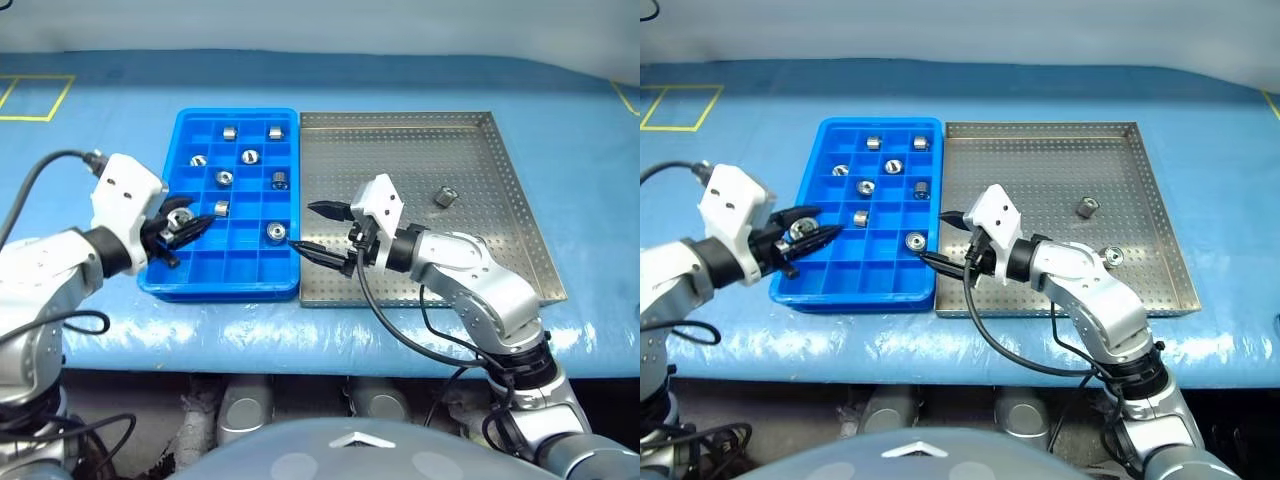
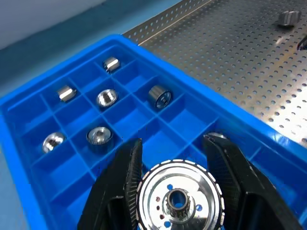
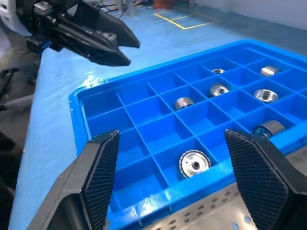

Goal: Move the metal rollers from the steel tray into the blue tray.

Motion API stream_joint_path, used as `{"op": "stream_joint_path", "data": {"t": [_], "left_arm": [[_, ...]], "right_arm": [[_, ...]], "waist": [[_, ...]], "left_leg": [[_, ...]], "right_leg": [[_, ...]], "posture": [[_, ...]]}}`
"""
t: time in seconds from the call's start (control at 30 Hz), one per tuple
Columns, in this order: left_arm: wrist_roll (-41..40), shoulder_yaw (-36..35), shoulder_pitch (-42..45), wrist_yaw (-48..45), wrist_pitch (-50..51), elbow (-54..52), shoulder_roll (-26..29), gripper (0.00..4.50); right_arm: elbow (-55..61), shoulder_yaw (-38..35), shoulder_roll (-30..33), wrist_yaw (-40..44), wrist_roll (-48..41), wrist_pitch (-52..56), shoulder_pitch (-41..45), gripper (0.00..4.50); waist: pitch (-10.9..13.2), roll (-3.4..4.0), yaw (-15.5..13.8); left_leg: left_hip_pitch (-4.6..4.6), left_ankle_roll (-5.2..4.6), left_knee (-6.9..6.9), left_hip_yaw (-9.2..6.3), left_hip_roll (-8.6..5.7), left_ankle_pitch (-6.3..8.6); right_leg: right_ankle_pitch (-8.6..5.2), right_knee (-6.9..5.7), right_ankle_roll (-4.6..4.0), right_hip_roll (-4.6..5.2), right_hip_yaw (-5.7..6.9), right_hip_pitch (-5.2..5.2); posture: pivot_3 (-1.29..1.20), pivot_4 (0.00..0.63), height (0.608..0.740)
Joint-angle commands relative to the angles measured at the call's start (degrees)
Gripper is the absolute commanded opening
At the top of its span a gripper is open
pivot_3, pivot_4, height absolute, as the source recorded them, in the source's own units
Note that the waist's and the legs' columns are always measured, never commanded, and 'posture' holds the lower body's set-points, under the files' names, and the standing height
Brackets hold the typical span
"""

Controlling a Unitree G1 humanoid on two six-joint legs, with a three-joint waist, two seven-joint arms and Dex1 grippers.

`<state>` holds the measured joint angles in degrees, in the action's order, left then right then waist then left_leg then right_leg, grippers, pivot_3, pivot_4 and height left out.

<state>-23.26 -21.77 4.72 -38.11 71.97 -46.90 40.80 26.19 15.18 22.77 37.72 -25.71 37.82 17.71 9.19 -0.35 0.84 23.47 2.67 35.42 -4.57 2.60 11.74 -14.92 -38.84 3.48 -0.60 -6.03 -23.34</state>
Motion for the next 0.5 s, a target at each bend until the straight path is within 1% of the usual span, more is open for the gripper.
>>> {"op": "stream_joint_path", "data": {"t": [0.03, 0.1, 0.2, 0.27, 0.33, 0.5], "left_arm": [[0.21, -2.87, -4.95, 2.79, 1.20, -3.48, -0.31, 1.76], [0.48, -2.79, -8.16, 4.17, 0.89, -3.71, -0.97, 1.76], [1.23, -1.65, -10.76, 6.34, -0.62, -1.86, -1.88, 1.76], [1.19, -0.88, -11.20, 7.20, -1.32, -0.40, -2.36, 1.76], [1.18, -0.15, -10.85, 8.09, -1.76, 1.39, -2.72, 1.76], [0.83, 1.06, -9.15, 9.72, -3.22, 4.97, -3.15, 1.76]], "right_arm": [[0.31, 0.25, -0.30, 1.43, 0.06, -1.71, 1.06, 3.70], [0.31, 0.21, -0.22, 1.72, 0.00, -1.71, 1.05, 3.70], [0.46, -0.09, 0.06, 1.72, 0.08, -1.39, 0.98, 3.70], [0.74, -0.40, 0.33, 1.59, 0.10, -1.17, 0.83, 3.70], [1.16, -0.71, 0.61, 1.31, 0.07, -0.92, 0.59, 3.70], [2.62, -1.58, 1.10, 0.23, -0.33, -0.22, -0.64, 3.70]], "waist": [[0.00, 0.00, -0.85], [-0.01, -0.01, -1.63], [-0.01, 0.00, -2.22], [-0.01, 0.00, -2.56], [-0.02, 0.00, -2.63], [-0.02, -0.01, -2.51]], "left_leg": [[0.00, 0.00, -0.01, -0.01, 0.00, 0.00], [0.00, 0.00, -0.02, -0.01, -0.01, 0.00], [-0.02, 0.01, -0.03, -0.01, 0.00, 0.00], [-0.04, 0.01, -0.03, -0.02, 0.00, 0.00], [-0.06, 0.01, -0.03, -0.01, 0.00, 0.00], [-0.06, 0.01, -0.10, 0.02, 0.00, 0.00]], "right_leg": [[-0.02, 0.00, -0.03, 0.01, 0.02, 0.01], [-0.03, 0.01, -0.05, 0.03, 0.03, 0.00], [-0.04, 0.01, -0.08, 0.03, 0.04, 0.01], [-0.05, 0.01, -0.12, 0.03, 0.05, 0.01], [-0.17, 0.00, -0.33, 0.03, 0.05, 0.03], [-0.13, 0.01, -0.27, 0.04, 0.04, 0.02]], "posture": [[0.22, 0.150, 0.740], [0.22, 0.150, 0.740], [0.22, 0.150, 0.740], [0.21, 0.150, 0.740], [0.20, 0.150, 0.740], [0.17, 0.150, 0.740]]}}
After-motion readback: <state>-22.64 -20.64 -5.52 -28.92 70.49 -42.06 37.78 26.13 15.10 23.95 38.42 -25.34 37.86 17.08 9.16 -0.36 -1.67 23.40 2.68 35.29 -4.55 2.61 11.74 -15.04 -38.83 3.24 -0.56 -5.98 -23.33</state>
